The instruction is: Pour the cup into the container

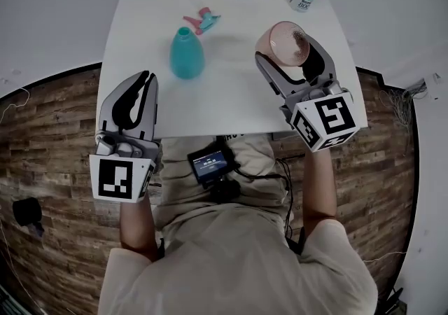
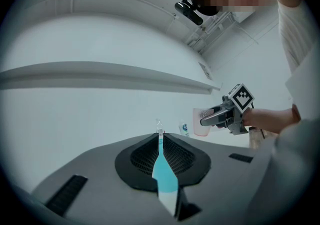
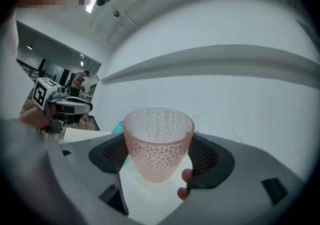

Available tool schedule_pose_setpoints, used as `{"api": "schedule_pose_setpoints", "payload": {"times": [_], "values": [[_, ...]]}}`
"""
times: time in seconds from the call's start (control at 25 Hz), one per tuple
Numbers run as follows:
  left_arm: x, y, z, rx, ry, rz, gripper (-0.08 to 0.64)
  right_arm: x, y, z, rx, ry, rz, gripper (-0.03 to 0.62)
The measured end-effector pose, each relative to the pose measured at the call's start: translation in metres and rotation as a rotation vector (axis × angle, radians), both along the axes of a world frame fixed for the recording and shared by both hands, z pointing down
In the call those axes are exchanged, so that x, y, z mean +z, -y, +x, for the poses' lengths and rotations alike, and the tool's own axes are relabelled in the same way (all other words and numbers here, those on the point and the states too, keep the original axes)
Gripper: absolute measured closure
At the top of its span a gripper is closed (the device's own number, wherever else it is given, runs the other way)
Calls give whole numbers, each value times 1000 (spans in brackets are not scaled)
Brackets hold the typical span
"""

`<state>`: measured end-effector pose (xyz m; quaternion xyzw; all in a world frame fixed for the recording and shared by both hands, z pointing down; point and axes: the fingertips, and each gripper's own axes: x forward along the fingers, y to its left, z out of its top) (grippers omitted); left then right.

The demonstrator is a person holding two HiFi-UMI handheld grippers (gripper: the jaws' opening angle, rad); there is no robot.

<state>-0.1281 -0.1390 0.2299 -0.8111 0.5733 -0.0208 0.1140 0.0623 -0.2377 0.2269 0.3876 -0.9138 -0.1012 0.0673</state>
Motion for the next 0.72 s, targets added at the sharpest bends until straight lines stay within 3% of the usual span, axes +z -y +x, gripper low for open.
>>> {"api": "schedule_pose_setpoints", "payload": {"times": [0.28, 0.72], "values": [[-36, 7, 10, 15, 32, 50, 522, 3, -2, -13, -20, -4, -21, 221], [8, -4, 27, 41, -12, -41, 522, 18, -23, 7, 18, 1, -25, 221]]}}
